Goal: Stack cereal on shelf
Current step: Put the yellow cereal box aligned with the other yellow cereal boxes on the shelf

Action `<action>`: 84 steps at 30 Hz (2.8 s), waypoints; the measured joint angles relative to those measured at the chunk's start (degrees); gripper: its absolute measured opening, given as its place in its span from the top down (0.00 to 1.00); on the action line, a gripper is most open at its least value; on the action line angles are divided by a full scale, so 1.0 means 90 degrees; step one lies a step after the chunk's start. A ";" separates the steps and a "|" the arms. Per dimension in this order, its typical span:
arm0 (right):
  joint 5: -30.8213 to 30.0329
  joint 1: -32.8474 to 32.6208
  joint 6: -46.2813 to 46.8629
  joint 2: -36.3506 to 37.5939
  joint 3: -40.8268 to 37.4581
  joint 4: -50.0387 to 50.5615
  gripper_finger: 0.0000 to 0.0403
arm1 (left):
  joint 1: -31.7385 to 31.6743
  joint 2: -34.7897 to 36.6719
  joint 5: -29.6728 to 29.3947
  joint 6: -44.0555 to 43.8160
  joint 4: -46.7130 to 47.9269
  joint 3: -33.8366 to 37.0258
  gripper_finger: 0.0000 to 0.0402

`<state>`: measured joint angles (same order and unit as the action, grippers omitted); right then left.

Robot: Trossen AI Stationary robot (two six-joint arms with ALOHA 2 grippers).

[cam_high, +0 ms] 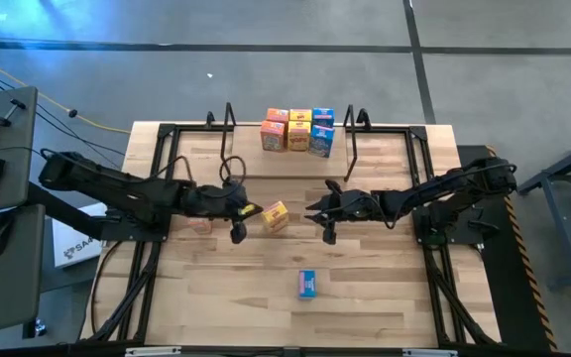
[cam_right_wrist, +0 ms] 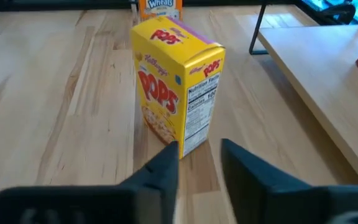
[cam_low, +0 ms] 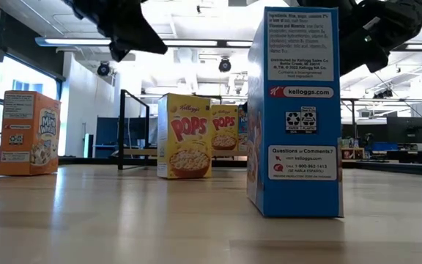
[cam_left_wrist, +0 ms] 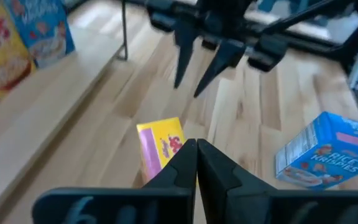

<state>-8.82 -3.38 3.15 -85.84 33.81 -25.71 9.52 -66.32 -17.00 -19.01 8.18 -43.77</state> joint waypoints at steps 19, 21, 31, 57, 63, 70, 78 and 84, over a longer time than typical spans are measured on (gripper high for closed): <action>-0.0626 0.0012 -0.0043 0.0000 0.1190 0.1632 0.35 | -0.0226 0.1883 -0.1074 0.1207 -0.1781 0.1780 0.99; -0.0625 0.0012 -0.0050 0.0000 0.1311 0.1807 0.35 | -0.0274 0.1945 -0.1078 0.1237 -0.1855 0.1879 0.99; -0.0612 0.0012 -0.0065 0.0000 0.1692 0.1932 0.35 | -0.0318 0.1960 -0.1080 0.1296 -0.2158 0.1924 0.99; -0.0485 -0.0408 -0.0112 -0.1080 0.4167 0.4223 0.24 | -0.0491 0.2539 -0.1011 0.1351 -0.3091 0.3039 0.99; 0.0106 -0.0372 -0.1417 -0.1814 0.5388 0.5595 0.23 | -0.0491 0.2669 -0.1010 0.1649 -0.3096 0.3039 0.99; 0.0592 -0.0023 -0.2532 -0.2672 0.6627 0.6868 0.23 | -0.0491 0.2669 -0.1012 0.1747 -0.3089 0.3039 0.99; 0.0962 0.0345 -0.2774 -0.3059 0.6909 0.7070 0.23 | -0.0491 0.2669 -0.1012 0.1799 -0.3012 0.3039 0.99; 0.1211 0.0447 -0.2619 -0.3063 0.6777 0.7158 0.27 | -0.0491 0.2669 -0.1012 0.1810 -0.3015 0.3039 0.99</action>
<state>2.08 0.65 -20.42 -113.41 94.80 38.71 5.10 -42.30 -26.11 -2.72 -18.95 -16.43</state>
